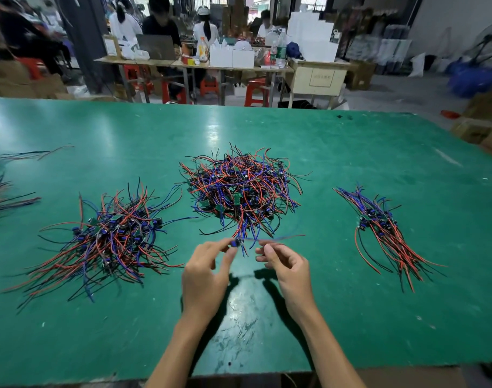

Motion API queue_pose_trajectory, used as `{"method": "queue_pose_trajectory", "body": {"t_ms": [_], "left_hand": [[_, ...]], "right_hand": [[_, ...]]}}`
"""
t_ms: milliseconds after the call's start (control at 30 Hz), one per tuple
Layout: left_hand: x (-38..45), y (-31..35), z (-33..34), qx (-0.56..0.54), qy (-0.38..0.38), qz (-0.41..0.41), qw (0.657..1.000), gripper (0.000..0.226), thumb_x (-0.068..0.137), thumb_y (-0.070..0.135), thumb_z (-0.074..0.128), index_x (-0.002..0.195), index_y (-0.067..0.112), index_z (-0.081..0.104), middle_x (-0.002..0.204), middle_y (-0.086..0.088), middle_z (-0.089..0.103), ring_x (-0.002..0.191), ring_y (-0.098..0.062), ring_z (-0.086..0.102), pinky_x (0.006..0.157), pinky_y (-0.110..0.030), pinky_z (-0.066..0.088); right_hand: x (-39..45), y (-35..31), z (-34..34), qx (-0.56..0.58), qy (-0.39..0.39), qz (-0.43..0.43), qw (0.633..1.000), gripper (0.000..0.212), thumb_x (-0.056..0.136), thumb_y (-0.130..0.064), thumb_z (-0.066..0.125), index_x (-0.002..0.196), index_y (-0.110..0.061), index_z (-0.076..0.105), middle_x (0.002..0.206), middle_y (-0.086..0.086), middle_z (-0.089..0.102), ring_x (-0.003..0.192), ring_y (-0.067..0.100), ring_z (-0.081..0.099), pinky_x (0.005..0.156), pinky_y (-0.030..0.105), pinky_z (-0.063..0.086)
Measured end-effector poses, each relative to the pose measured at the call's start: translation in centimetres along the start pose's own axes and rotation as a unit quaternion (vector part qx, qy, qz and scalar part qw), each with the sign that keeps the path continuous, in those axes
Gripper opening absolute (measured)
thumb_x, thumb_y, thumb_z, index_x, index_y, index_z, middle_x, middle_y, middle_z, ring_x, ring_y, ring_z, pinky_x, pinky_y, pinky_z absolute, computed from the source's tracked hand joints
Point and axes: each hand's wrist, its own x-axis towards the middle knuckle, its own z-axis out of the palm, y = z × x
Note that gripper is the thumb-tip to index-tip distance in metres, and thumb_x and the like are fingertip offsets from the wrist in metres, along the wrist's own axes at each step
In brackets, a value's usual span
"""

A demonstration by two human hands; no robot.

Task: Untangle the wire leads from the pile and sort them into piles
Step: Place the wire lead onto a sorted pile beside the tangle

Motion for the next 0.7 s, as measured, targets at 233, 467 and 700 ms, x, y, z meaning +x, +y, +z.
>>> {"method": "queue_pose_trajectory", "body": {"t_ms": [233,467,700], "left_hand": [[5.2,-4.0,-6.6,0.081,0.275,-0.169,0.943,0.03,0.094,0.033,0.07,0.115,0.011,0.075,0.107,-0.011,0.073,0.096,-0.029,0.055,0.078,-0.029,0.037],[4.0,-6.2,-8.2,0.213,0.142,-0.25,0.934,0.055,0.085,0.022,0.077,0.136,0.009,0.061,0.137,-0.022,0.049,0.123,-0.041,0.036,0.1,-0.05,0.037],[2.5,-3.6,-4.0,0.177,0.119,-0.12,0.97,0.024,0.088,0.012,0.069,0.111,0.019,0.068,0.119,-0.008,0.055,0.109,-0.026,0.039,0.095,-0.038,0.032]], "right_hand": [[0.1,0.8,0.3,-0.152,0.019,-0.012,0.988,0.009,0.095,-0.018,0.07,0.098,-0.022,0.078,0.088,-0.001,0.077,0.08,0.012,0.072,0.078,0.029,0.059],[3.1,0.9,3.6,-0.445,0.105,-0.018,0.889,0.033,0.085,-0.068,0.062,0.098,-0.038,0.062,0.083,-0.015,0.06,0.079,0.005,0.058,0.068,0.027,0.044],[3.8,1.7,4.1,-0.522,0.055,-0.071,0.848,0.018,0.099,-0.042,0.057,0.091,-0.028,0.065,0.095,-0.01,0.057,0.098,0.016,0.054,0.087,0.034,0.038]]}}
